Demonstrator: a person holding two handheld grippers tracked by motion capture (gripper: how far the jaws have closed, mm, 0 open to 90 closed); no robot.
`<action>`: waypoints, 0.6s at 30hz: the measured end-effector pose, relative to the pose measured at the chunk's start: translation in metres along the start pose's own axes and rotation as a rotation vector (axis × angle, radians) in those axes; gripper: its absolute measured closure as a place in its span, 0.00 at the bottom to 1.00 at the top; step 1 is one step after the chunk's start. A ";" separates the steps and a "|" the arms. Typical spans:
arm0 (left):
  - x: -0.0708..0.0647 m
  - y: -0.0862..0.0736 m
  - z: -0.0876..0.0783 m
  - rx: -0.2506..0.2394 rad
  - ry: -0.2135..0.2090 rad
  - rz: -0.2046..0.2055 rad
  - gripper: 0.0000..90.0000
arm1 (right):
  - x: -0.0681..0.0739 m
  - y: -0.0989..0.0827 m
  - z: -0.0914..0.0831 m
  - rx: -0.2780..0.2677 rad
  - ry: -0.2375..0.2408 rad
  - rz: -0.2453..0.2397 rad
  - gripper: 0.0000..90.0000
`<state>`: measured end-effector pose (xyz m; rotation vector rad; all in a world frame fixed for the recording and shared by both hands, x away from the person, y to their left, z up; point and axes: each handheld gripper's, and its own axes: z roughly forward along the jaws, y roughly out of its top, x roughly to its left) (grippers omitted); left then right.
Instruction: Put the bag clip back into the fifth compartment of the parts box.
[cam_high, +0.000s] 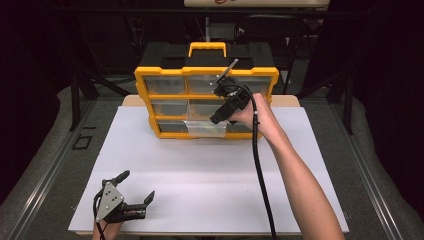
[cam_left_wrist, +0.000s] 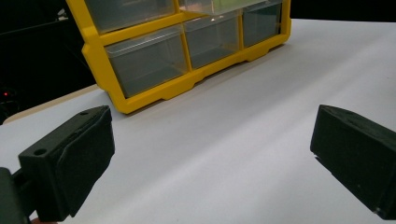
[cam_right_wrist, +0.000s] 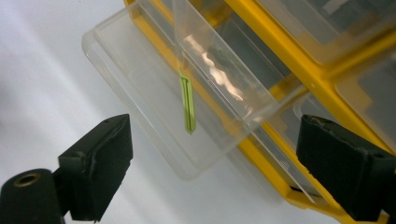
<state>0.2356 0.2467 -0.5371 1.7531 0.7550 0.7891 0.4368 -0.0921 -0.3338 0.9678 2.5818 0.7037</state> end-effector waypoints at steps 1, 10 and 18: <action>0.000 0.000 0.000 0.000 -0.001 -0.002 0.00 | -0.001 -0.003 -0.002 0.000 -0.001 0.004 0.10; 0.000 0.000 0.000 0.001 -0.002 0.000 0.00 | -0.011 -0.030 -0.006 0.003 -0.030 0.020 0.03; 0.000 0.000 0.001 0.003 -0.001 -0.001 0.00 | -0.021 -0.056 -0.001 0.004 -0.045 0.055 0.01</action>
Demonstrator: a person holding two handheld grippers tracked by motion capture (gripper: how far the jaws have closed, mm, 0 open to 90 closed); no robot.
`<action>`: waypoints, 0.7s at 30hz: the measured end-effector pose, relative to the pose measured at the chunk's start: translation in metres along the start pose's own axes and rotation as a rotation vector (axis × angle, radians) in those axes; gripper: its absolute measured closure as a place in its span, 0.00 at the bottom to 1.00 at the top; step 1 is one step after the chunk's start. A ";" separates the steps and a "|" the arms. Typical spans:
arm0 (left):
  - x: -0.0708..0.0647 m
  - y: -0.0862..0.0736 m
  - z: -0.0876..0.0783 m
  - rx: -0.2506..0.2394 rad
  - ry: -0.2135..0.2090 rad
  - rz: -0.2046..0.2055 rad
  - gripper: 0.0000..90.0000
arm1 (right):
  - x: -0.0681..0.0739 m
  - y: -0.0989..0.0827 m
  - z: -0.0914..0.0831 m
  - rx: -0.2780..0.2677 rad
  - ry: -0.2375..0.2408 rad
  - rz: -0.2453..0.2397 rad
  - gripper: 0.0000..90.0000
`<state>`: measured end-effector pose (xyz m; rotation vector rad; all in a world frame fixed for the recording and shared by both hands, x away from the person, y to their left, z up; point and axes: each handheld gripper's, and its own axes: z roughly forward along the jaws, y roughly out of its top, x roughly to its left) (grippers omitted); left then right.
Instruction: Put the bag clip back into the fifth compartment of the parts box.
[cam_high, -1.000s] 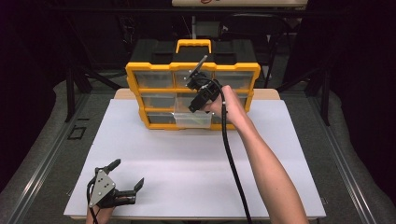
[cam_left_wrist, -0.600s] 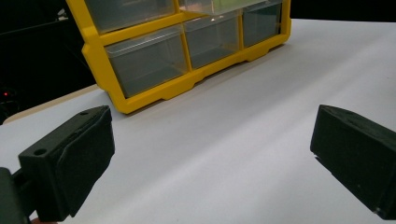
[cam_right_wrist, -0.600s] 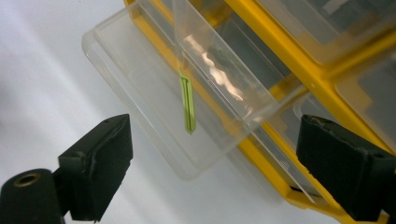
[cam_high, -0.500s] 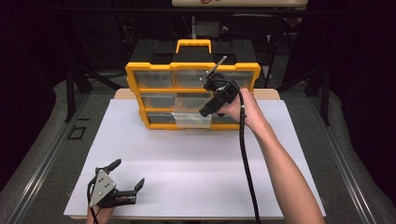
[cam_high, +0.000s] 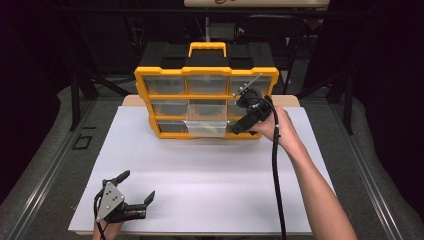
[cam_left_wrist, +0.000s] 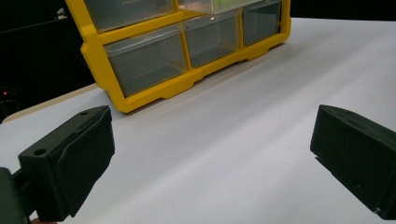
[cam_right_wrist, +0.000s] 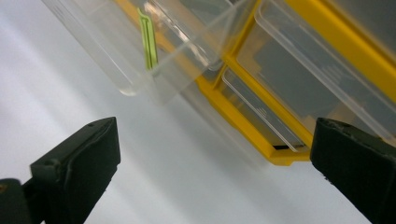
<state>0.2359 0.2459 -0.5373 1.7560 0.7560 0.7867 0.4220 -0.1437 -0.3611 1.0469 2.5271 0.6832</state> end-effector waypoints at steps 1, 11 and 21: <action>0.000 0.000 0.000 -0.001 0.001 -0.001 0.00 | -0.001 -0.002 0.000 0.001 0.000 0.000 0.01; 0.000 0.000 0.000 0.001 0.002 -0.001 0.00 | -0.001 -0.036 0.015 0.005 -0.003 0.023 0.00; 0.000 0.000 0.000 0.001 0.003 0.000 0.00 | 0.003 -0.067 0.033 0.011 0.013 0.040 0.00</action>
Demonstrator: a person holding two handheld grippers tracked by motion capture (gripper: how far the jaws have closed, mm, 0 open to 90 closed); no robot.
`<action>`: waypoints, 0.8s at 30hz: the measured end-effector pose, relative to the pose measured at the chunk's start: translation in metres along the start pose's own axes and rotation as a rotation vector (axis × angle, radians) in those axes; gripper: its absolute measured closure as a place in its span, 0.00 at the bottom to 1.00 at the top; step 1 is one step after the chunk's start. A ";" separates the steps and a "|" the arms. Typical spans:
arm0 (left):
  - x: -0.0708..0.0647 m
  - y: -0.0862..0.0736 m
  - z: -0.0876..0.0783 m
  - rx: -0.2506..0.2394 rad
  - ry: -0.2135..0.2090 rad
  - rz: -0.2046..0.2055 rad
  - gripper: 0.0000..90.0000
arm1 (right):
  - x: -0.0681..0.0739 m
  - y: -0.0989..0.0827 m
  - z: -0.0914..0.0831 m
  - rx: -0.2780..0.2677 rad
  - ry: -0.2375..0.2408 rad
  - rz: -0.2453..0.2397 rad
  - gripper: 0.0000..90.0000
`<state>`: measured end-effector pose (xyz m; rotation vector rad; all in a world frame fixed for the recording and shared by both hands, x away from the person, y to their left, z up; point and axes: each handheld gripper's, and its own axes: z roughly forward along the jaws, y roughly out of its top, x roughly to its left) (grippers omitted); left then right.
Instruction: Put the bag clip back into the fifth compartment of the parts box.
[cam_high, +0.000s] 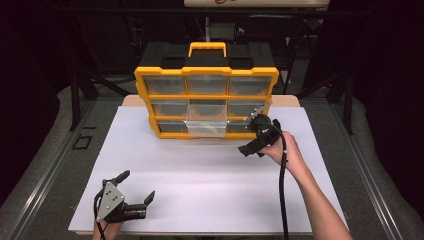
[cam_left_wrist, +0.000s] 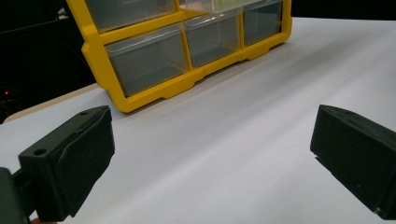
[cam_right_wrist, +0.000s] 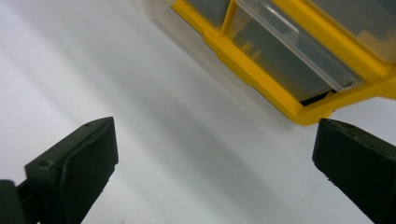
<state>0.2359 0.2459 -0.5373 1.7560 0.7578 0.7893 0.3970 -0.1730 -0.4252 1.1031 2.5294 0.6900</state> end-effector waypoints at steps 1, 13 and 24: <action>0.000 0.000 0.000 0.000 -0.001 0.001 0.00 | 0.000 -0.002 0.002 -0.011 -0.001 0.000 0.00; 0.000 0.000 0.000 0.001 0.000 0.001 0.00 | 0.008 -0.028 0.015 -0.013 0.025 0.019 0.00; 0.000 0.000 0.000 0.000 0.001 0.002 0.00 | 0.018 -0.056 0.024 -0.037 0.038 0.045 0.00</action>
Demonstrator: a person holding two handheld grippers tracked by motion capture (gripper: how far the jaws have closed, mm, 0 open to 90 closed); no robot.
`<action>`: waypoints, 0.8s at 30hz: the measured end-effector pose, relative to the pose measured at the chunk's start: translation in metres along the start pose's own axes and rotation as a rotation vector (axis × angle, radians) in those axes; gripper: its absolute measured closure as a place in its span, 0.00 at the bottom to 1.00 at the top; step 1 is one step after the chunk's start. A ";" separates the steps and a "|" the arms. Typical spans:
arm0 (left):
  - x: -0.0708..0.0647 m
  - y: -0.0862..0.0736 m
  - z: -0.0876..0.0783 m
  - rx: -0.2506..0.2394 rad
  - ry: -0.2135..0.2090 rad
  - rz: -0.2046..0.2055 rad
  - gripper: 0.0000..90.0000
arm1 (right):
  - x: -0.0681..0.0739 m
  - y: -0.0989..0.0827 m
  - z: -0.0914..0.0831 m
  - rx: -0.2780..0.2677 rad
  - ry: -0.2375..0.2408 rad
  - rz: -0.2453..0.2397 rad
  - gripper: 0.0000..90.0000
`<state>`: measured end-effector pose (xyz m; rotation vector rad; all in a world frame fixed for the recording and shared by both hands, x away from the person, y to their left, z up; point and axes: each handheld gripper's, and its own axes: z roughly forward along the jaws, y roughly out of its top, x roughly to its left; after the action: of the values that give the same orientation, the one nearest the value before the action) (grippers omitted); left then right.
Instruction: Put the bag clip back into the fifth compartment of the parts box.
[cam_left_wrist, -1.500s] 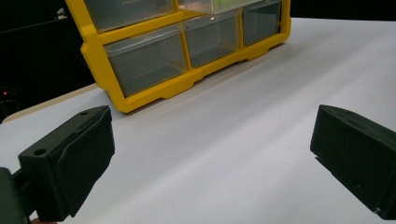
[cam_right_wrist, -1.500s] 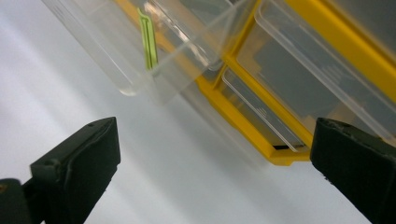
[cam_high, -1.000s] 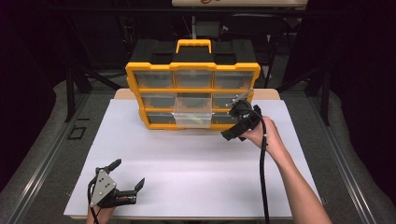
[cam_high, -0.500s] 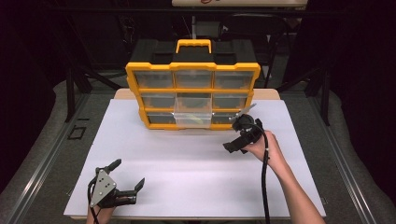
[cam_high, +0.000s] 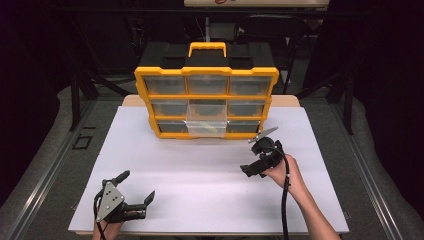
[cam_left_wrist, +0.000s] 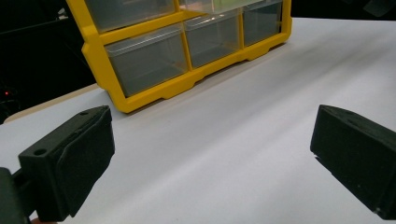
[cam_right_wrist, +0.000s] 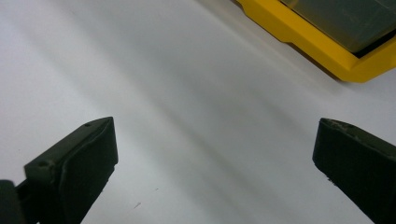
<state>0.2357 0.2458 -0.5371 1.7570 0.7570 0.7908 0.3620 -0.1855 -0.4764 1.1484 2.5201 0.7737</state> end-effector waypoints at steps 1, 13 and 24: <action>0.000 0.000 0.000 0.002 0.000 0.001 0.00 | 0.000 -0.002 -0.001 -0.002 0.001 -0.002 0.00; 0.000 0.000 0.000 0.004 -0.001 0.000 0.00 | 0.017 -0.037 0.001 -0.088 -0.004 -0.011 0.00; 0.000 0.000 0.001 0.006 0.002 -0.002 0.00 | 0.033 -0.075 -0.007 -0.225 -0.035 -0.007 0.00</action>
<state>0.2360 0.2453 -0.5374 1.7610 0.7628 0.7902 0.2910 -0.2040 -0.5137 1.0665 2.3363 0.9970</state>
